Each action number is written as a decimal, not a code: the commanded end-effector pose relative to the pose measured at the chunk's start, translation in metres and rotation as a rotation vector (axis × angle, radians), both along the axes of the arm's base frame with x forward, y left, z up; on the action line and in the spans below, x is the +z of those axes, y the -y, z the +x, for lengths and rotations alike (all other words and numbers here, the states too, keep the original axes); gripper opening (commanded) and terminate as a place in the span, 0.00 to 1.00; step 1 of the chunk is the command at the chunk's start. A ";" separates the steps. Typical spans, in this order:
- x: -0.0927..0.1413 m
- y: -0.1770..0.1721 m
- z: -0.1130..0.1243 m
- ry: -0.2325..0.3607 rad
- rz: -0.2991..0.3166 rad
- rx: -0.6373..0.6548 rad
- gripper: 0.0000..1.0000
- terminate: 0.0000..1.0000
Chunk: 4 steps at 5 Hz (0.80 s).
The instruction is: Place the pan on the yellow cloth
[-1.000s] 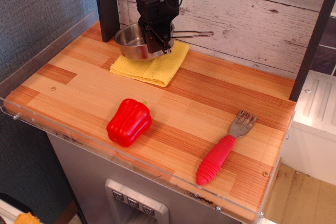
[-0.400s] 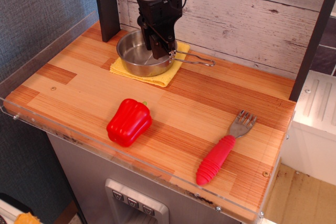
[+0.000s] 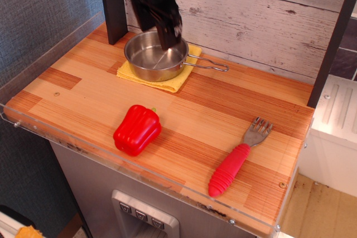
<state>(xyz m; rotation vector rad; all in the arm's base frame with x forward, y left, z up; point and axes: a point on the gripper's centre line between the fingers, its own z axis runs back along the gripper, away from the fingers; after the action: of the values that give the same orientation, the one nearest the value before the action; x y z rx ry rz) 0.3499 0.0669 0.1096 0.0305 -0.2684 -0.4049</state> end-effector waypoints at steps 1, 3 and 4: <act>0.047 -0.014 -0.046 0.024 -0.050 0.158 1.00 0.00; 0.028 -0.017 -0.085 -0.049 -0.038 0.195 1.00 0.00; 0.021 -0.021 -0.094 -0.081 -0.032 0.228 1.00 0.00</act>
<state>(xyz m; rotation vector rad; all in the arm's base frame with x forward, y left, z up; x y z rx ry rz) 0.2556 0.0847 0.1175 -0.0099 -0.1456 -0.1679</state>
